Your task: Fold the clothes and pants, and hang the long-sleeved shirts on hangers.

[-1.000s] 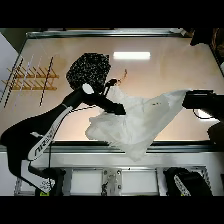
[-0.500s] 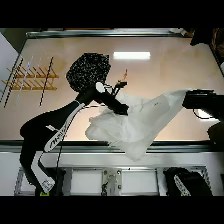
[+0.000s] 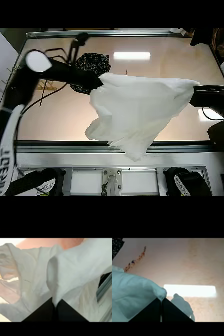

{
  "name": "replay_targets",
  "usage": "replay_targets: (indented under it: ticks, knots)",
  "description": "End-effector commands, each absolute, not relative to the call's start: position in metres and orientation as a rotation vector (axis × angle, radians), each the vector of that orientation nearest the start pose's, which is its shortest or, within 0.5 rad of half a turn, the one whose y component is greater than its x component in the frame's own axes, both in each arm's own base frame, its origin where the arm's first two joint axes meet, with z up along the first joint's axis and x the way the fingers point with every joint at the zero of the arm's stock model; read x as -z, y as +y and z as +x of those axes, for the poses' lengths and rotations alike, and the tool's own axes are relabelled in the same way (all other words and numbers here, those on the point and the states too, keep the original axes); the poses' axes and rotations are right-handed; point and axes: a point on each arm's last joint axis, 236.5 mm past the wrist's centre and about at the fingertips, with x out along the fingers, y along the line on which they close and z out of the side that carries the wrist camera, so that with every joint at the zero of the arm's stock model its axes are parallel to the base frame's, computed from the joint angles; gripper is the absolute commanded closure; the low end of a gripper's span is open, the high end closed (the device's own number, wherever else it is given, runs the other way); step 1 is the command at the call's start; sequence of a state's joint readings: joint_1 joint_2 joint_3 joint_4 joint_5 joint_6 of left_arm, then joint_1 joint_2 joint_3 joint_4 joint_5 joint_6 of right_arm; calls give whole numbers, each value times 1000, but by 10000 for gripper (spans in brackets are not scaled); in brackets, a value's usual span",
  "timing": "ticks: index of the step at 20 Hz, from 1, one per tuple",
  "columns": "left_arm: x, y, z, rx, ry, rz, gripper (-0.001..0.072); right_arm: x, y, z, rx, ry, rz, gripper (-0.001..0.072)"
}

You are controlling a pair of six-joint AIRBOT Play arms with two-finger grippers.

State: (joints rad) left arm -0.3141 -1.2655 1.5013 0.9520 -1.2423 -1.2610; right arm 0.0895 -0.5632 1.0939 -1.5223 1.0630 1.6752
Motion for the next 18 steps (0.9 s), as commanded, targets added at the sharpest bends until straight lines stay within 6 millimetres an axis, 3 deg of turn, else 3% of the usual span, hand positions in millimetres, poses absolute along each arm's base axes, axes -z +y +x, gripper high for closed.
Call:
replay_targets:
  ticks: [1, 6, 9, 14, 16, 18]
  knots:
    - [-214, -238, 314, 867, 831, -13, 697, -250, 39, 279, -109, 546, 121, 706]
    - [-187, -240, 261, 883, 898, -52, 697, -227, 38, 255, -105, 659, 112, 706]
    - [-181, -232, 257, 835, 886, -92, 697, -216, 36, 249, -100, 687, 107, 706]
    - [-203, -231, 265, 806, 790, -149, 697, -212, 36, 250, -97, 698, 105, 705]
    - [-190, -231, 259, 808, 839, -156, 697, -195, 35, 245, -92, 756, 101, 706]
    - [-158, -229, 249, 786, 946, -182, 697, -164, 34, 238, -84, 843, 96, 705]
